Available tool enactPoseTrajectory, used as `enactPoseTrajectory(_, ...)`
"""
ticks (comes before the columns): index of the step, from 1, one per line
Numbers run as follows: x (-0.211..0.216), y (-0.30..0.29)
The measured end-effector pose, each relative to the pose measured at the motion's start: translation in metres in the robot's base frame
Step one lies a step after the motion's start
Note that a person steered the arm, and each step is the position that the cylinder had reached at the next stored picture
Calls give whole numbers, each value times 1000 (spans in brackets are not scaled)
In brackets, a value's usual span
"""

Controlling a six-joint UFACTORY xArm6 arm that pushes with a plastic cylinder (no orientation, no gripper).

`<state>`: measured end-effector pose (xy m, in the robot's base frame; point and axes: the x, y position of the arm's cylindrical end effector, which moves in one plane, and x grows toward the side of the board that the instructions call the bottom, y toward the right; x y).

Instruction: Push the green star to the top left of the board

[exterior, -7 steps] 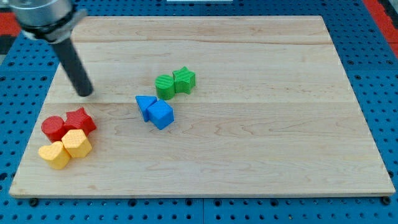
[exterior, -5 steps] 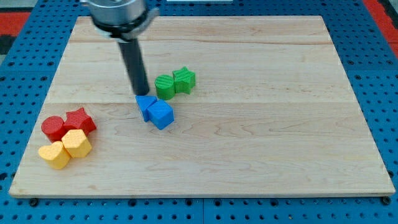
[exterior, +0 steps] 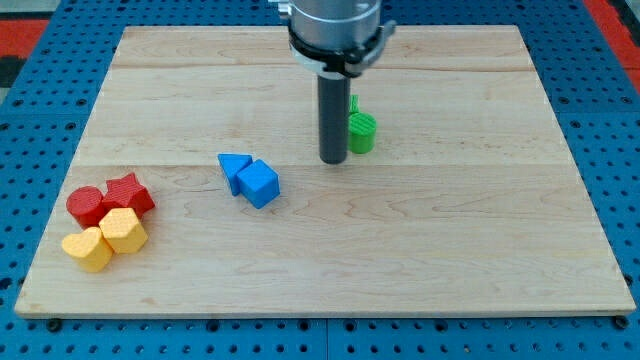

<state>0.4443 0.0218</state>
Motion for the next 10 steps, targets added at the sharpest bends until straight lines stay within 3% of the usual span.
enactPoseTrajectory(1,-3,43)
enactPoseTrajectory(2,-19,41)
enactPoseTrajectory(6,-83,19)
enactPoseTrajectory(10,-163,-42)
